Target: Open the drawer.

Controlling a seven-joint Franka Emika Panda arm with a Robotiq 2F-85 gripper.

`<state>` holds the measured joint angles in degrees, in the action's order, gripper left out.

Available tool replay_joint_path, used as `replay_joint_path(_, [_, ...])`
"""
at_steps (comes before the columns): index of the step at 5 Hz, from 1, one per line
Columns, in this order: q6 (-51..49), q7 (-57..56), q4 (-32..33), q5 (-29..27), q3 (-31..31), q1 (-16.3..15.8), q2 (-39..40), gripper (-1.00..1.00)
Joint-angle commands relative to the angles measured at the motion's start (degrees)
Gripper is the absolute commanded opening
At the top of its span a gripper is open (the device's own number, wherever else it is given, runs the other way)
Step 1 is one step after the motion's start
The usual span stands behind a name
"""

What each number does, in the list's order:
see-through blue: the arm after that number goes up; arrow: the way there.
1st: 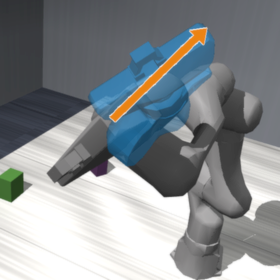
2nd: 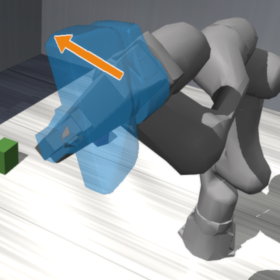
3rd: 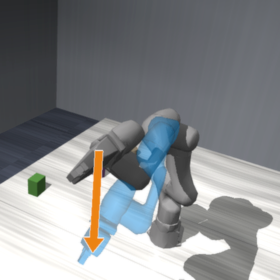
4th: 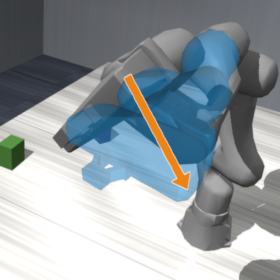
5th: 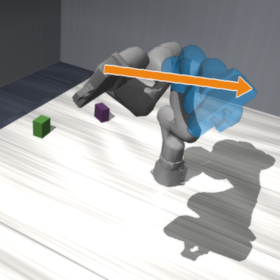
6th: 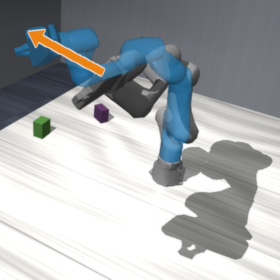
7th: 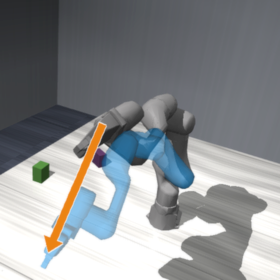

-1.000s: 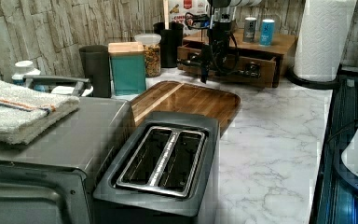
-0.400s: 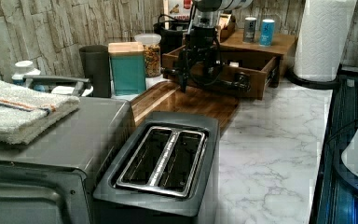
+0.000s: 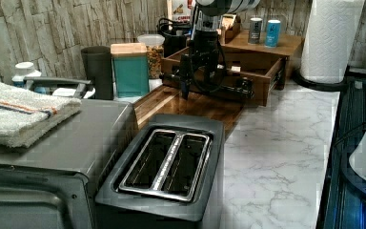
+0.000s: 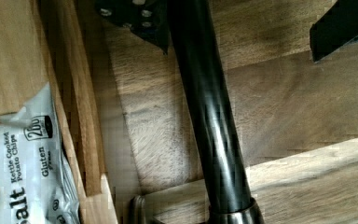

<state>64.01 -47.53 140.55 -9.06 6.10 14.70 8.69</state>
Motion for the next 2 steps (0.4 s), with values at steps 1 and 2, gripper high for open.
replay_joint_path(1, [-2.20, 2.87, 0.27, -2.12, 9.98, -8.75, -3.28, 1.00])
replay_joint_path(2, [-2.18, 2.87, 0.27, -2.12, 9.98, -8.76, -3.28, 1.00])
